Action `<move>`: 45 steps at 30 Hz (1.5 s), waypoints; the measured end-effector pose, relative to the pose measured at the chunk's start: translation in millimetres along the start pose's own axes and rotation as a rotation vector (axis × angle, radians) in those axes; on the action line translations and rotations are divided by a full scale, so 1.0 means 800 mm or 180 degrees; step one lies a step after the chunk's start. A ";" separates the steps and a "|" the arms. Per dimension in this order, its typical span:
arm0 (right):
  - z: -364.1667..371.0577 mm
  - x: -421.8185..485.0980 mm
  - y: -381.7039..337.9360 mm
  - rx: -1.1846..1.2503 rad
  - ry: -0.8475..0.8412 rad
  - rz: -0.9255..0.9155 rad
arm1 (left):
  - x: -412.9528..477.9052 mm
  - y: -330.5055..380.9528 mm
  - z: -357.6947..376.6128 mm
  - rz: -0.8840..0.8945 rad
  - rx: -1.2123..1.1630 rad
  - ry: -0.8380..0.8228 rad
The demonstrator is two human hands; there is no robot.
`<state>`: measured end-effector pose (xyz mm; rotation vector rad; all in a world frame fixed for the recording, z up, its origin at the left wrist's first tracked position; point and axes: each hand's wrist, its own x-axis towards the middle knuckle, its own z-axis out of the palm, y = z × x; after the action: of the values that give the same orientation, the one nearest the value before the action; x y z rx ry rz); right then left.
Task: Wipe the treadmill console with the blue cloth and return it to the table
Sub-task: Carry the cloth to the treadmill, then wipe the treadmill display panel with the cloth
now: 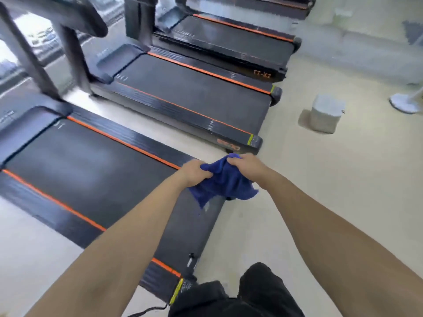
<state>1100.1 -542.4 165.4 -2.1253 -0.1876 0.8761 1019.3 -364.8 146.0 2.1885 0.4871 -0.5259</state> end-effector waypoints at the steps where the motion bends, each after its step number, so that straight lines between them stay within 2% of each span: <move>1: 0.006 0.020 -0.020 -0.0117 -0.0144 -0.0125 | 0.003 -0.008 -0.017 -0.0108 -0.0085 0.0143; 8: 0.055 0.151 -0.176 -0.1014 -0.1554 -0.1297 | 0.007 -0.077 -0.147 -0.0968 -0.0611 0.1127; 11: 0.084 0.191 -0.248 -0.1530 -0.1940 -0.1695 | -0.012 -0.093 -0.202 -0.1359 -0.0728 0.1635; 15: 0.126 0.220 -0.339 -0.2415 -0.1742 -0.2289 | -0.045 -0.118 -0.259 -0.1872 -0.0931 0.2643; 20: 0.187 0.242 -0.443 -0.2081 -0.1832 -0.2592 | -0.077 -0.144 -0.330 -0.2197 -0.1010 0.3673; 23: 0.230 0.254 -0.497 -0.1780 -0.2037 -0.2746 | -0.085 -0.166 -0.373 -0.2241 -0.0959 0.4075; 27: 0.298 0.275 -0.568 -0.1660 -0.2329 -0.2884 | -0.085 -0.217 -0.440 -0.2355 -0.1067 0.4270; 31: 0.381 0.296 -0.654 -0.1272 -0.2641 -0.2661 | -0.099 -0.278 -0.531 -0.2442 -0.1446 0.4423; 34: 0.428 0.293 -0.733 -0.1277 -0.2719 -0.2428 | -0.126 -0.298 -0.610 -0.2364 -0.1932 0.4360; 39: 0.455 0.260 -0.868 -0.1410 -0.2886 -0.2173 | -0.185 -0.295 -0.729 -0.2249 -0.2128 0.4156; 45: 0.469 0.240 -1.003 -0.1556 -0.2975 -0.2229 | -0.214 -0.296 -0.845 -0.2125 -0.2282 0.4084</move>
<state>1127.3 302.2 492.9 -1.6512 -1.6409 1.3808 894.9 280.1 479.7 1.3533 1.7654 0.7495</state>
